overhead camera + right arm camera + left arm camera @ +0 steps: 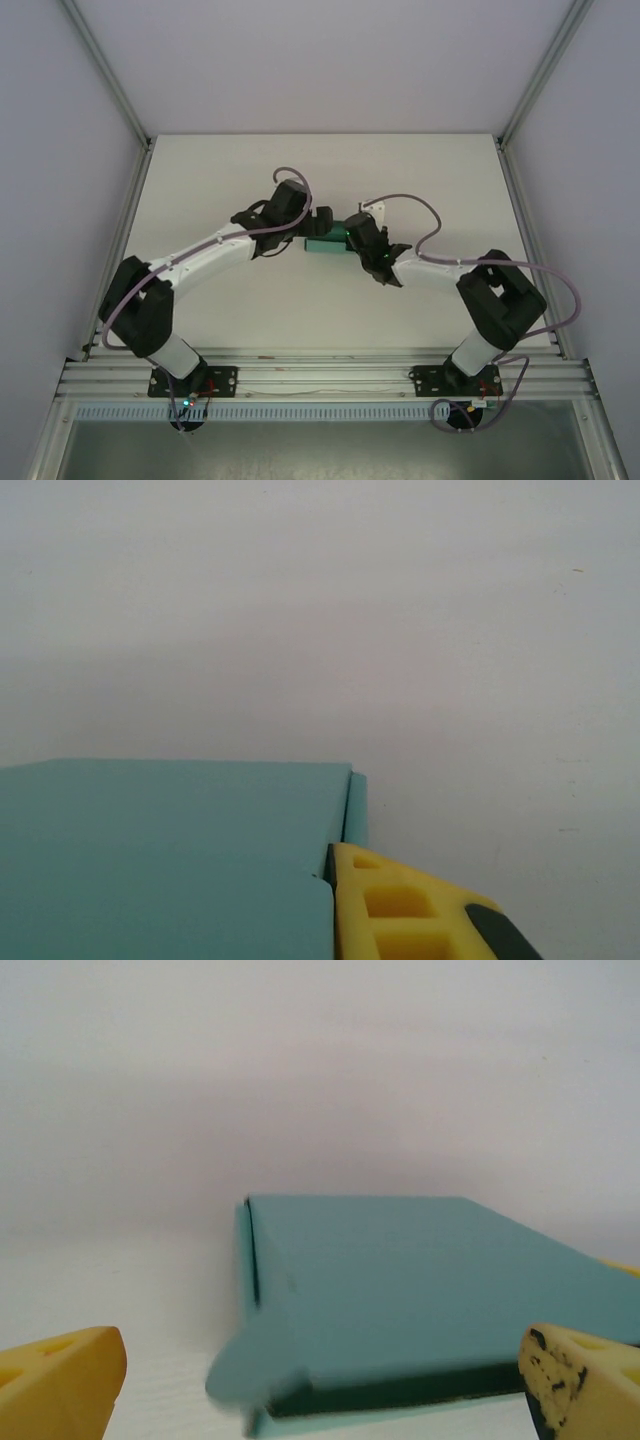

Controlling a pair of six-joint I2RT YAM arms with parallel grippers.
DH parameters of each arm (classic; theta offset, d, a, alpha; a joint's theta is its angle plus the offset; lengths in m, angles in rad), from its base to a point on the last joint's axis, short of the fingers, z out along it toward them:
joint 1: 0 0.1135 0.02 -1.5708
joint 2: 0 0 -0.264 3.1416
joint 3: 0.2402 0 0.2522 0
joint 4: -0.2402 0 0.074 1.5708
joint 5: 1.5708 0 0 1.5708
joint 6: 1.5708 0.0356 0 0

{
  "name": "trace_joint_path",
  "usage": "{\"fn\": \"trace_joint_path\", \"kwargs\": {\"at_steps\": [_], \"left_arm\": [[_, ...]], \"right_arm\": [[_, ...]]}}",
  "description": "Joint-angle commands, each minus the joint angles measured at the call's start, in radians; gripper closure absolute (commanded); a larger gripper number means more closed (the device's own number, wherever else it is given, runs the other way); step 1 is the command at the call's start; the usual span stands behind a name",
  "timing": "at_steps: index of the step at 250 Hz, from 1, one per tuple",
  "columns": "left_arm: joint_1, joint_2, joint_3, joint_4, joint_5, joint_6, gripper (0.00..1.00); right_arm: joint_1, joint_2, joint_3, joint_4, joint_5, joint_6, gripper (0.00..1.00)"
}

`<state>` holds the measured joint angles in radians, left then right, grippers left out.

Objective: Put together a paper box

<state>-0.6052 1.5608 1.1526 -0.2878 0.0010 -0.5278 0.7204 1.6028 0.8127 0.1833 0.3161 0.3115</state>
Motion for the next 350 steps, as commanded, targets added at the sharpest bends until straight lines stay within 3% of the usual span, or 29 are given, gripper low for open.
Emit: {"fn": "trace_joint_path", "kwargs": {"at_steps": [1, 41, 109, 181, 214, 246, 322, 350], "left_arm": [[0.000, -0.044, 0.021, -0.089, -0.094, -0.019, 0.00], [0.027, 0.023, 0.128, -0.157, -0.132, -0.019, 0.00], [0.067, 0.154, 0.105, -0.069, 0.024, -0.060, 0.00], [0.077, 0.246, 0.065, 0.031, 0.136, -0.048, 0.16], [0.087, 0.288, 0.056, 0.047, 0.180, -0.046, 0.25], [0.097, 0.291, 0.022, 0.090, 0.192, -0.047, 0.25], [0.149, 0.309, -0.019, 0.197, 0.291, -0.065, 0.29], [0.165, 0.322, -0.027, 0.236, 0.327, -0.063, 0.32]], "right_arm": [[0.014, -0.026, -0.043, 0.046, 0.004, -0.057, 0.87], [0.024, -0.020, -0.098, 0.132, 0.002, -0.089, 0.85], [0.049, -0.010, -0.143, 0.189, 0.021, -0.127, 0.83], [0.077, -0.024, -0.162, 0.160, 0.026, -0.148, 0.75], [0.079, -0.057, -0.183, 0.136, -0.002, -0.147, 0.64], [0.079, -0.121, -0.210, 0.066, -0.017, -0.163, 0.45], [0.078, -0.333, -0.282, -0.139, -0.116, -0.179, 0.18], [0.077, -0.372, -0.278, -0.172, -0.111, -0.165, 0.00]]}}
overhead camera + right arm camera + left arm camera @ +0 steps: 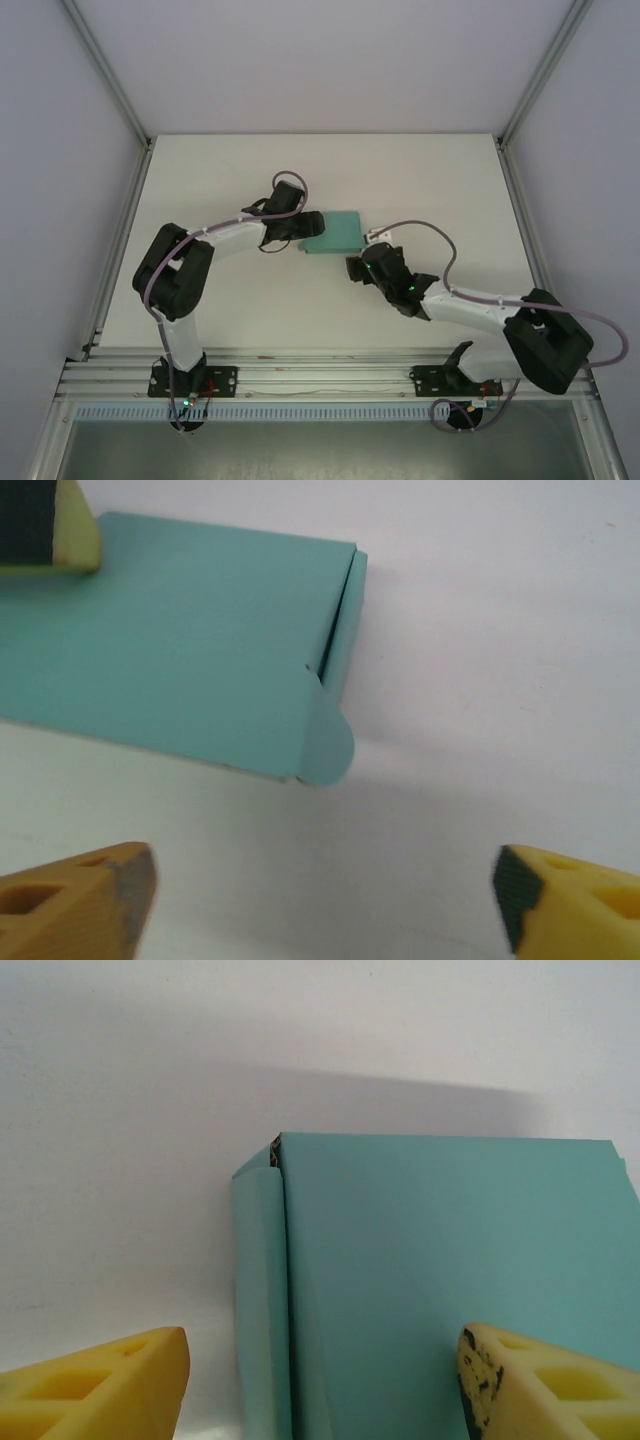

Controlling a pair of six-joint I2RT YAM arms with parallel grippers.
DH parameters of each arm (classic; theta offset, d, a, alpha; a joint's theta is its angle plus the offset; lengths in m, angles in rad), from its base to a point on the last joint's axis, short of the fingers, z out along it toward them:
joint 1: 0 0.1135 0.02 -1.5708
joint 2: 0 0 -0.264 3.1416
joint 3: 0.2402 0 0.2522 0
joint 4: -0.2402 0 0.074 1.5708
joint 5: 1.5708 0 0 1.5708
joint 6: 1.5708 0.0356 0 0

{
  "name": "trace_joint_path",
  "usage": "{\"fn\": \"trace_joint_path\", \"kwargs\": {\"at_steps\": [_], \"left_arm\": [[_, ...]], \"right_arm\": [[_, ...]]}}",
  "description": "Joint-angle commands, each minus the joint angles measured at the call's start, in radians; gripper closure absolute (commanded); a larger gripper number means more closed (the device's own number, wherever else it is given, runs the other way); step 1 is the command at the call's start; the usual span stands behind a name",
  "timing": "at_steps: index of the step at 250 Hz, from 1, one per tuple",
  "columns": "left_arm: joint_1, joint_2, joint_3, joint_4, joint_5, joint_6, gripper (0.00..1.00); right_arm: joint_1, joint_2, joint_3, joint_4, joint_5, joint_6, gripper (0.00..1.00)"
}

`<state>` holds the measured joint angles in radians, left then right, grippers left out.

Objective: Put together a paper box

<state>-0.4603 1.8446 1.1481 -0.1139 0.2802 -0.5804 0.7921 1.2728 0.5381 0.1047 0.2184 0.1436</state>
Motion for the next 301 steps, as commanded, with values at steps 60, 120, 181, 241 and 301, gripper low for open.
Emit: {"fn": "trace_joint_path", "kwargs": {"at_steps": [60, 120, 181, 241, 301], "left_arm": [[0.034, 0.094, -0.041, 0.104, 0.091, -0.001, 0.44], [0.035, 0.080, -0.124, 0.149, 0.121, 0.006, 0.65], [0.038, -0.007, -0.280, 0.250, 0.221, -0.012, 0.80], [0.040, -0.089, -0.431, 0.370, 0.289, -0.072, 0.81], [0.087, -0.087, -0.538, 0.546, 0.382, -0.143, 0.87]], "right_arm": [[-0.046, -0.081, 0.072, -0.135, -0.058, 0.101, 0.00], [-0.181, -0.051, 0.158, -0.193, -0.292, 0.235, 0.00], [-0.277, 0.070, 0.257, -0.282, -0.498, 0.250, 0.00], [-0.327, 0.200, 0.323, -0.310, -0.626, 0.255, 0.00], [-0.349, 0.288, 0.317, -0.265, -0.802, 0.262, 0.02]]}}
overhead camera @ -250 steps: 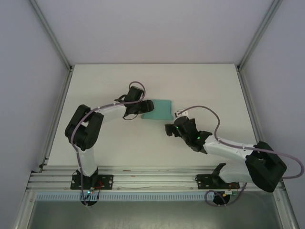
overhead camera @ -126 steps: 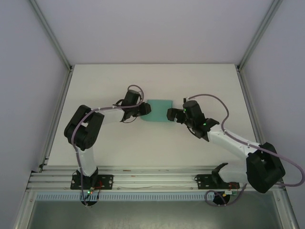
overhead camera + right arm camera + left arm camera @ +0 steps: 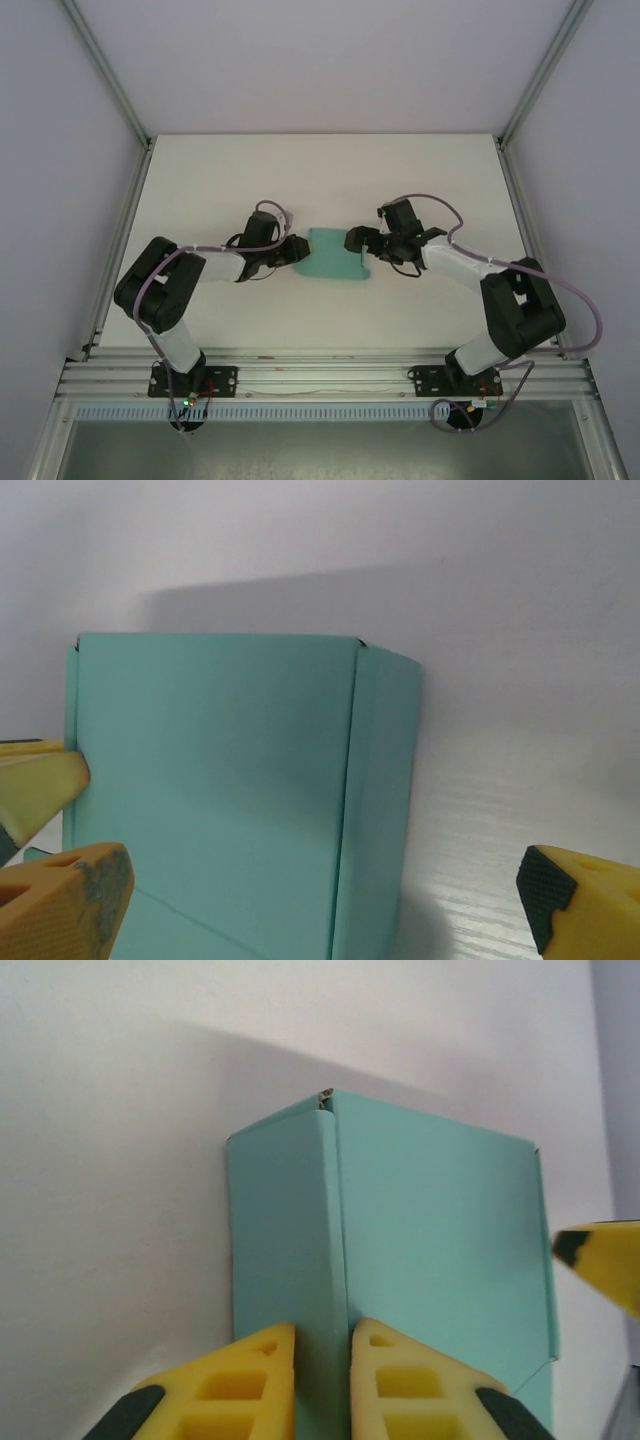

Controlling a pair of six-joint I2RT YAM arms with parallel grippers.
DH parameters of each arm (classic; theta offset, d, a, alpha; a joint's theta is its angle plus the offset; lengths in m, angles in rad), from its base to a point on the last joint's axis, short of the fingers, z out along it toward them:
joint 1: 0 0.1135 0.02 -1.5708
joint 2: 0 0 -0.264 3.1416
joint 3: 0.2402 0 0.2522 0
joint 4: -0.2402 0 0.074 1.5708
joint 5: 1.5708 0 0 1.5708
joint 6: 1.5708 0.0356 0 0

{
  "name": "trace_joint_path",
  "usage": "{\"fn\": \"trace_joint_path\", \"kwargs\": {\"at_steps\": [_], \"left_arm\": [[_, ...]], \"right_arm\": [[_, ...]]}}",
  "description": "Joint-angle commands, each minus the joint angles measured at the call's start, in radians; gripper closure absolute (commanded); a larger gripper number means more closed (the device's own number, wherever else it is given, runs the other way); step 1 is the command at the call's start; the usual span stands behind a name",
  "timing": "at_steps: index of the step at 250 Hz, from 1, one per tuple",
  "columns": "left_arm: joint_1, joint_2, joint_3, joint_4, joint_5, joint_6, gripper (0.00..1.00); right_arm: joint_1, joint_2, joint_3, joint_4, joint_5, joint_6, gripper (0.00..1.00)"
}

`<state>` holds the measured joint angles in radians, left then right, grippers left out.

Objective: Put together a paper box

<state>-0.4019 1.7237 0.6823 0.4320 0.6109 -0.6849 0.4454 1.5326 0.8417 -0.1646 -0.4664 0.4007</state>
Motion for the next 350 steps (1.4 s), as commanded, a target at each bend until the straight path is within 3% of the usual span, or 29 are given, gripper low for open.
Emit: {"fn": "trace_joint_path", "kwargs": {"at_steps": [1, 45, 79, 142, 184, 221, 229, 248, 301, 331, 350], "left_arm": [[0.029, 0.034, -0.074, 0.003, 0.053, -0.038, 0.87], [0.049, 0.043, -0.109, 0.061, 0.087, -0.035, 0.87], [0.049, 0.050, -0.099, 0.065, 0.101, -0.032, 0.87], [0.055, 0.055, -0.065, 0.055, 0.089, 0.008, 0.86], [0.063, 0.035, -0.057, 0.090, 0.094, 0.007, 0.80], [0.062, -0.049, -0.038, 0.097, 0.087, 0.050, 0.55], [0.063, -0.078, -0.031, 0.090, 0.085, 0.069, 0.43], [0.060, -0.161, -0.015, 0.041, 0.045, 0.123, 0.01], [-0.034, -0.412, 0.008, -0.130, -0.172, 0.472, 0.00], [-0.152, -0.497, 0.024, -0.285, -0.214, 0.763, 0.00], [-0.196, -0.508, 0.065, -0.445, -0.208, 0.879, 0.00]], "right_arm": [[-0.002, 0.028, 0.013, 0.004, -0.120, 0.003, 0.02], [-0.009, 0.058, -0.002, 0.017, -0.145, 0.001, 0.03], [-0.008, 0.082, -0.020, 0.127, -0.237, 0.039, 0.06], [-0.014, 0.133, -0.028, 0.339, -0.389, 0.140, 0.27], [-0.014, 0.093, -0.041, 0.348, -0.381, 0.152, 0.44], [-0.015, 0.047, -0.041, 0.283, -0.344, 0.162, 0.53], [-0.014, 0.036, -0.035, 0.252, -0.326, 0.165, 0.53], [-0.014, 0.009, -0.028, 0.182, -0.290, 0.172, 0.54], [-0.015, -0.043, -0.009, 0.071, -0.279, 0.260, 0.60], [-0.020, -0.049, 0.060, -0.087, -0.278, 0.300, 0.60], [-0.037, -0.049, 0.119, -0.207, -0.294, 0.319, 0.62]]}}
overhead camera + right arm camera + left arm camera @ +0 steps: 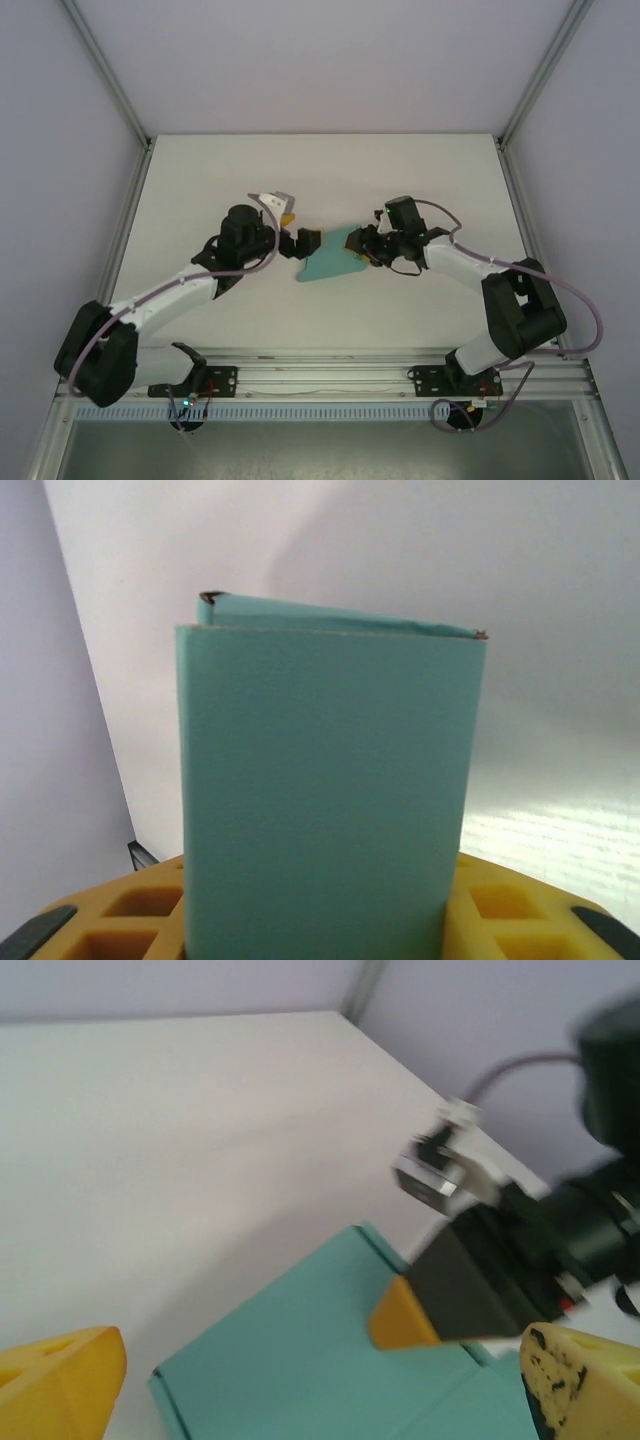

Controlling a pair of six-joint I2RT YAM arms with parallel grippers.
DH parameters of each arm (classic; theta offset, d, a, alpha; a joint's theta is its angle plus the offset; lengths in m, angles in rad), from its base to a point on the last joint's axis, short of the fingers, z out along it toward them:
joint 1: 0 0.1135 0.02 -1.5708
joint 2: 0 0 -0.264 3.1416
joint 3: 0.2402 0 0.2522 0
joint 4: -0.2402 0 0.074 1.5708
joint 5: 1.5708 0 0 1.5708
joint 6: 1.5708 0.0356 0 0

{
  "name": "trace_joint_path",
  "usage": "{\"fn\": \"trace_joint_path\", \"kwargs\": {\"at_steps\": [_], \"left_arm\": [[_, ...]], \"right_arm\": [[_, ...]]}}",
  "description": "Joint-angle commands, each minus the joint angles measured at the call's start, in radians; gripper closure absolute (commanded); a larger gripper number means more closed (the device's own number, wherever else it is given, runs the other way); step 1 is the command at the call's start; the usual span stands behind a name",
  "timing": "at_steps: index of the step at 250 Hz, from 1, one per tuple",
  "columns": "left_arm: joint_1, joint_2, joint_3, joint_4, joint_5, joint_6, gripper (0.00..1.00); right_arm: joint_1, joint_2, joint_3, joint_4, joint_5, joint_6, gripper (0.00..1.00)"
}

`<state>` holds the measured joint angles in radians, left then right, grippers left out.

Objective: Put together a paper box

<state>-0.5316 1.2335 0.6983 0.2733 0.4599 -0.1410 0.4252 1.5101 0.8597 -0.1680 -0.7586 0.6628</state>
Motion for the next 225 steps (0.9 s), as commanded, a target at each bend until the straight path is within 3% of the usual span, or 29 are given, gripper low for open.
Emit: {"fn": "trace_joint_path", "kwargs": {"at_steps": [1, 25, 56, 92, 169, 225], "left_arm": [[-0.069, -0.019, 0.052, -0.294, -0.055, 0.340, 0.00], [-0.091, -0.022, 0.087, -0.412, -0.045, 0.415, 0.00], [-0.149, -0.030, 0.132, -0.533, -0.081, 0.511, 0.00], [-0.209, -0.019, 0.139, -0.538, -0.215, 0.575, 0.00], [-0.273, 0.082, 0.169, -0.553, -0.455, 0.630, 0.00], [-0.285, 0.097, 0.156, -0.498, -0.486, 0.645, 0.01]], "right_arm": [[-0.017, -0.026, 0.104, -0.209, -0.002, 0.058, 0.62], [-0.053, -0.020, 0.165, -0.346, -0.045, 0.109, 0.61], [-0.102, 0.017, 0.197, -0.420, -0.200, 0.206, 0.61], [-0.104, 0.050, 0.177, -0.398, -0.351, 0.322, 0.63], [-0.106, 0.031, 0.190, -0.421, -0.399, 0.416, 0.62], [-0.105, 0.011, 0.190, -0.463, -0.425, 0.426, 0.59]]}}
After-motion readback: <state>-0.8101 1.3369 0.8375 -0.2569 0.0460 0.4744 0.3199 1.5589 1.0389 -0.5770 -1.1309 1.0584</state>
